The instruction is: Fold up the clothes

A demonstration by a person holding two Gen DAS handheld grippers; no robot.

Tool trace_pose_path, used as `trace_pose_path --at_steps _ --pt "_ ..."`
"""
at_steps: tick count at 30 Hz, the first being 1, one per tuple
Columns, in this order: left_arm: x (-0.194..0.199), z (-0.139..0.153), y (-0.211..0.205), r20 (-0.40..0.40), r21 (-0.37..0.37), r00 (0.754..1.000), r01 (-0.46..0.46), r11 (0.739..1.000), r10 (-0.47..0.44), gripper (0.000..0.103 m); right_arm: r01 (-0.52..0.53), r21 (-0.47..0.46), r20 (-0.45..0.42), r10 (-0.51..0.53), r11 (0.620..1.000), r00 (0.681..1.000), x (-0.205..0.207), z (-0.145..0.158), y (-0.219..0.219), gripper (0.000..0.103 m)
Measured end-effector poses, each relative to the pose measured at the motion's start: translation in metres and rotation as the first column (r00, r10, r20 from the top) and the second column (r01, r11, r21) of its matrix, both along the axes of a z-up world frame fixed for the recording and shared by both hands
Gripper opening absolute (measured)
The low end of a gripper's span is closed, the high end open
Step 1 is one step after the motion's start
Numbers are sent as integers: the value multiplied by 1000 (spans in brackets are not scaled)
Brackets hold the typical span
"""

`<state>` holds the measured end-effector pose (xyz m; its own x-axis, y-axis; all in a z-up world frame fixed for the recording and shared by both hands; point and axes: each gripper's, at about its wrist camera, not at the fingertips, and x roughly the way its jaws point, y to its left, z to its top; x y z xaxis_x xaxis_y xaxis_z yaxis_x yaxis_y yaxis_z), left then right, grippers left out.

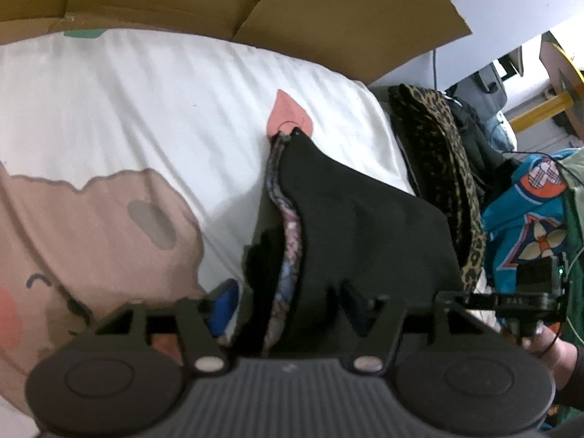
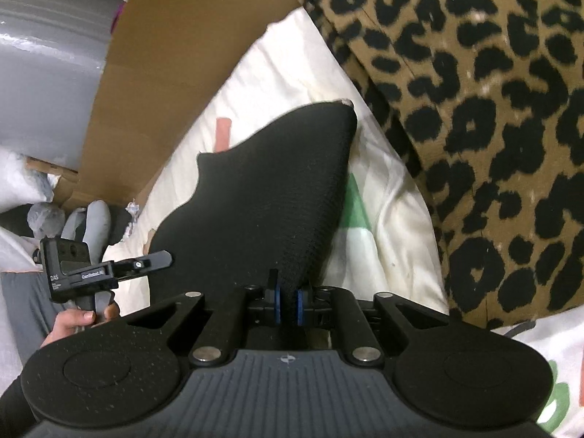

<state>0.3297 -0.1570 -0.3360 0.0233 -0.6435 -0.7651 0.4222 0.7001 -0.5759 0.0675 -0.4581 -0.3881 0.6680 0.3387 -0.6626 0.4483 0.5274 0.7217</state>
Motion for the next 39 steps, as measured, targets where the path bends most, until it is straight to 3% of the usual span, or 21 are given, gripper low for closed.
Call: trace_pose_path --at_steps 2,5,8,9,10,14,18,29,32,33,39 --pt "3 -5 1 -18 -7 1000 -11 1000 11 70 -11 10 13 11 1000 1000 -2 -5 1 11" --pt "5 -14 1 -50 -32 999 -7 999 6 74 -11 34 12 10 999 1000 -1 -15 4 25" --pt "8 -18 0 -79 -61 997 -8 998 4 76 11 72 28 -13 997 1000 -3 -23 4 25" --pt "8 -18 -1 -90 -72 996 -6 997 0 75 18 84 33 -21 996 999 -3 -25 4 25" --pt "7 -17 -4 -93 -86 996 10 996 -18 66 24 91 35 -27 996 999 -3 -26 4 25" --pt "0 -9 -12 -67 -85 995 64 994 -70 63 11 83 46 -15 996 999 0 -19 6 22" --pt "5 -8 -4 -95 -126 995 31 992 -43 53 -3 75 67 -2 997 998 2 -11 9 22" --pt "15 -31 -15 -162 -130 987 -22 991 0 54 104 140 48 -112 985 993 9 -30 7 22" --pt "15 -29 -15 -140 -106 990 -12 994 -3 42 135 161 40 -144 978 989 9 -36 4 16" --pt "13 -26 -16 -123 -101 992 -6 995 -7 39 138 149 34 -145 979 989 10 -35 5 10" --pt "5 -13 -16 -68 -68 998 -3 998 -1 34 127 45 21 -128 991 992 14 -17 15 7"
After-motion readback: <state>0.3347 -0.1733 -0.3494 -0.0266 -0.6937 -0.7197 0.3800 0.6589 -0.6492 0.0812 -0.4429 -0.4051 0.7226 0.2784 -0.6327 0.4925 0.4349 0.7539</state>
